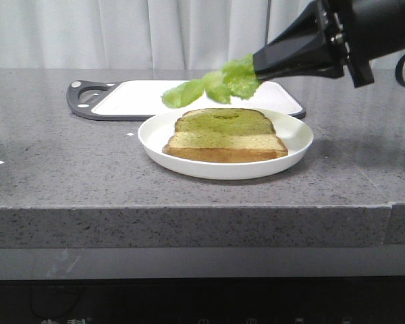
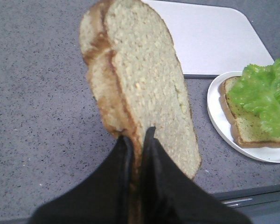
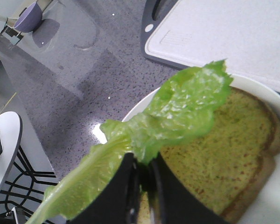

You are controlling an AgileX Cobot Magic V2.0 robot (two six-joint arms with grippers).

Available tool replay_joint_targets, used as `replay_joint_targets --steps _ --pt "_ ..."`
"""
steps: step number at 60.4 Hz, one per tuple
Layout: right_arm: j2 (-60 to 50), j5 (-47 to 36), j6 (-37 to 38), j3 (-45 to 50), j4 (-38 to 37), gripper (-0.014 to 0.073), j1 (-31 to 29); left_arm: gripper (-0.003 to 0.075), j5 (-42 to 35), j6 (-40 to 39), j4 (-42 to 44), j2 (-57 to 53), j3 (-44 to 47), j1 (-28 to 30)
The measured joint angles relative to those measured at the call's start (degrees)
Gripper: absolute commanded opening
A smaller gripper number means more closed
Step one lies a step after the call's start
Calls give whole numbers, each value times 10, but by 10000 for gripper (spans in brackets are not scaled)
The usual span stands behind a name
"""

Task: Left arm grabs bread, right arm adds lettuce
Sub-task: 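Carry the lettuce with the right gripper onto the bread slice on the plate, then open the right gripper and withdraw it from the lettuce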

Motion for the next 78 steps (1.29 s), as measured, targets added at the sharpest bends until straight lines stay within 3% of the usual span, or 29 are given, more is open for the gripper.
replay_joint_targets --steps 17,22,34,37,57,71,78 --pt "42 5 -19 0 5 -48 3 -20 0 0 0 0 0 0" --pt "42 5 -19 0 -1 41 3 -20 0 0 0 0 0 0" --pt "42 -7 6 0 -34 396 3 -20 -3 0 0 0 0 0" --pt "41 -14 19 0 -48 432 3 -20 -3 0 0 0 0 0" --pt "-68 -64 173 -8 -234 435 3 -20 -6 39 -70 28 0 0" --pt "-181 -45 372 -39 -442 435 3 -20 0 203 -280 118 -1 0" --pt "-229 -27 428 -45 -515 435 3 -20 17 308 -410 184 -1 0"
